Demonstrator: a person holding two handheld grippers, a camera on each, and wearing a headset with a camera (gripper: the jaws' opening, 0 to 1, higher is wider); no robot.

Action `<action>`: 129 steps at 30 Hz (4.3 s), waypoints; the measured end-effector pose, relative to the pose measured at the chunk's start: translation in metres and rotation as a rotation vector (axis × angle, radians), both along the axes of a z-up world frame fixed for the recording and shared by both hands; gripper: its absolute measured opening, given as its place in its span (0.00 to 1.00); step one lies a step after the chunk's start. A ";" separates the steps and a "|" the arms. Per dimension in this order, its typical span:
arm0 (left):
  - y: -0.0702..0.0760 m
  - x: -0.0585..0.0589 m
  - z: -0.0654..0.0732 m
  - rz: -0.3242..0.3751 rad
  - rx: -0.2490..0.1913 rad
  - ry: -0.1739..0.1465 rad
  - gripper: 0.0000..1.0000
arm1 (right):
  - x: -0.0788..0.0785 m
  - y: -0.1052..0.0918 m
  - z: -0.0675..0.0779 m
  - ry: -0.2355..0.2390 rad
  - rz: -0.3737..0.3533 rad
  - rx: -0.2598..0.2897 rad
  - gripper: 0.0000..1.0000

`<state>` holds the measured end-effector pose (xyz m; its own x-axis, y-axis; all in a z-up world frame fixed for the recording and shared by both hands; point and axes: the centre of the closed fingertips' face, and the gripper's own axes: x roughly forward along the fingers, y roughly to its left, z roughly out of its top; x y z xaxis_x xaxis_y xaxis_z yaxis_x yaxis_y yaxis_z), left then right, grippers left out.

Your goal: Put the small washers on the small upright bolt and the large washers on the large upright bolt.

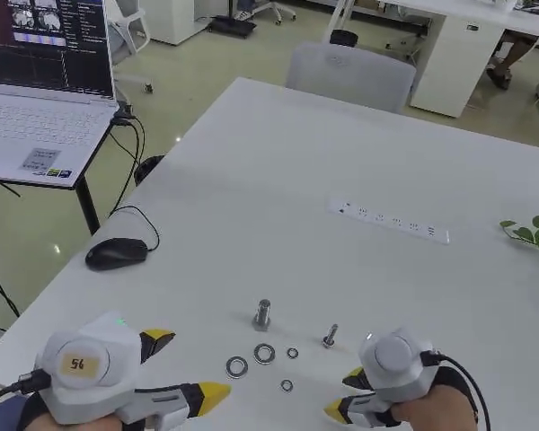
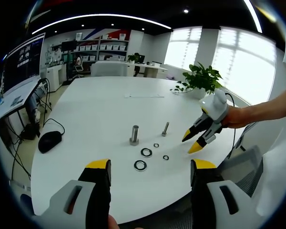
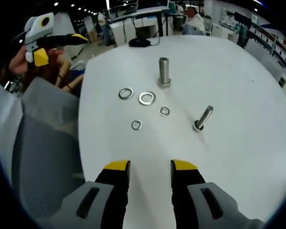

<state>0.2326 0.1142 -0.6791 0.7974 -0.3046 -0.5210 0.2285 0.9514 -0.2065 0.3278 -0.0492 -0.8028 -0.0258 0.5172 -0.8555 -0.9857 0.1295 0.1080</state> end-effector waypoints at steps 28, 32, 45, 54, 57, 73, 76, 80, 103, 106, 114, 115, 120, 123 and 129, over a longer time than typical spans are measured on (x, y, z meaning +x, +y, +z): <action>0.008 0.025 0.003 -0.010 0.010 -0.024 0.67 | -0.016 0.017 -0.010 0.034 0.049 -0.011 0.35; 0.009 0.026 0.003 -0.007 0.007 -0.025 0.67 | -0.015 0.021 -0.012 0.033 0.062 -0.012 0.35; 0.010 0.026 0.001 -0.003 0.002 -0.024 0.67 | -0.011 0.046 -0.019 0.003 0.141 -0.029 0.31; 0.009 0.025 0.001 -0.008 0.001 -0.022 0.67 | -0.010 0.067 -0.020 -0.067 0.312 -0.046 0.26; 0.009 0.025 0.001 -0.007 0.000 -0.022 0.67 | -0.010 0.065 -0.022 -0.114 0.423 -0.083 0.26; 0.009 0.025 -0.001 -0.012 0.000 -0.017 0.67 | -0.015 0.065 -0.022 -0.156 0.834 -0.146 0.21; 0.009 0.024 -0.002 -0.008 -0.002 -0.014 0.67 | -0.018 0.066 -0.022 -0.168 0.889 -0.152 0.20; 0.009 0.024 -0.003 -0.005 -0.005 -0.014 0.67 | -0.019 0.067 -0.022 -0.172 0.919 -0.160 0.18; 0.012 0.020 -0.003 0.010 -0.011 -0.016 0.67 | -0.015 0.055 -0.021 -0.146 0.660 -0.126 0.13; 0.012 0.020 -0.003 0.011 -0.012 -0.017 0.67 | -0.016 0.050 -0.020 -0.112 0.592 -0.111 0.13; 0.010 0.021 -0.002 0.008 -0.015 -0.019 0.67 | -0.011 0.037 -0.016 -0.065 0.441 -0.078 0.13; 0.010 0.021 -0.002 0.008 -0.015 -0.020 0.67 | -0.010 0.034 -0.015 -0.058 0.420 -0.073 0.13; 0.009 0.021 -0.003 0.006 -0.017 -0.020 0.67 | -0.002 0.028 -0.009 -0.044 0.331 -0.050 0.13; 0.009 0.021 -0.003 0.005 -0.018 -0.019 0.67 | 0.005 0.024 -0.004 -0.045 0.287 -0.037 0.13; 0.008 0.022 -0.002 0.002 -0.018 -0.019 0.67 | 0.023 0.017 0.012 -0.083 0.223 -0.015 0.13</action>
<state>0.2547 0.1218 -0.6814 0.8077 -0.3126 -0.4999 0.2309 0.9479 -0.2196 0.3505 -0.0317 -0.7908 -0.0674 0.4938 -0.8669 -0.9955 -0.0916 0.0252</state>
